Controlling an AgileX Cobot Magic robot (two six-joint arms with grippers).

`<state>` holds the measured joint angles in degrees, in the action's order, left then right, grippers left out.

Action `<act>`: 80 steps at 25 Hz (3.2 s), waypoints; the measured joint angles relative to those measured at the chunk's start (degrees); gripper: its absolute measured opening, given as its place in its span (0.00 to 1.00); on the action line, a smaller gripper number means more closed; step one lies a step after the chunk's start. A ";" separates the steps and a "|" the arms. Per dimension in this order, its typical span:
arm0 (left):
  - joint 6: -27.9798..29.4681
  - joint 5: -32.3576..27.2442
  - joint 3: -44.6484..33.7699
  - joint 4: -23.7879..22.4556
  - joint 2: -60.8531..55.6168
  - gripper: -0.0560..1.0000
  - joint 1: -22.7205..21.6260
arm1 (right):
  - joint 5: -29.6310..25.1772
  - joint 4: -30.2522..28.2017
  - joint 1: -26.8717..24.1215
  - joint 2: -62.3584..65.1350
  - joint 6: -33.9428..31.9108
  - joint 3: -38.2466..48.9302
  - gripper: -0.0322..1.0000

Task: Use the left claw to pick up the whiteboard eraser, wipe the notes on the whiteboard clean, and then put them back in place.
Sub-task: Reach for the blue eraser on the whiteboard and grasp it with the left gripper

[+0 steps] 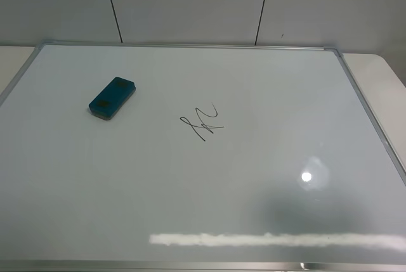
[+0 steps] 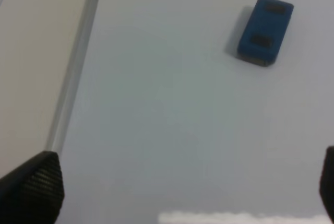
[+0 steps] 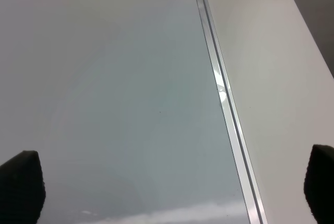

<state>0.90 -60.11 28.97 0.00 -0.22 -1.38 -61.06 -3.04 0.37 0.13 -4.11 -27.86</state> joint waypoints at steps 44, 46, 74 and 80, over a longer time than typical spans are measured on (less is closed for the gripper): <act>0.00 0.00 0.00 0.00 0.00 0.99 0.00 | 0.00 0.00 0.00 0.00 0.00 0.00 0.99; 0.00 0.00 0.00 0.00 0.00 0.99 0.00 | 0.00 0.00 0.00 0.00 0.00 0.00 0.99; 0.60 0.00 0.00 -0.52 0.00 0.99 0.00 | 0.00 0.00 0.00 0.00 0.00 0.00 0.99; 1.43 0.00 0.00 -0.35 0.07 0.99 0.00 | 0.00 0.00 0.00 0.00 0.00 0.00 0.99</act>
<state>2.32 -60.11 28.97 -0.35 -0.15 -1.38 -61.06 -3.04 0.37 0.13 -4.11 -27.86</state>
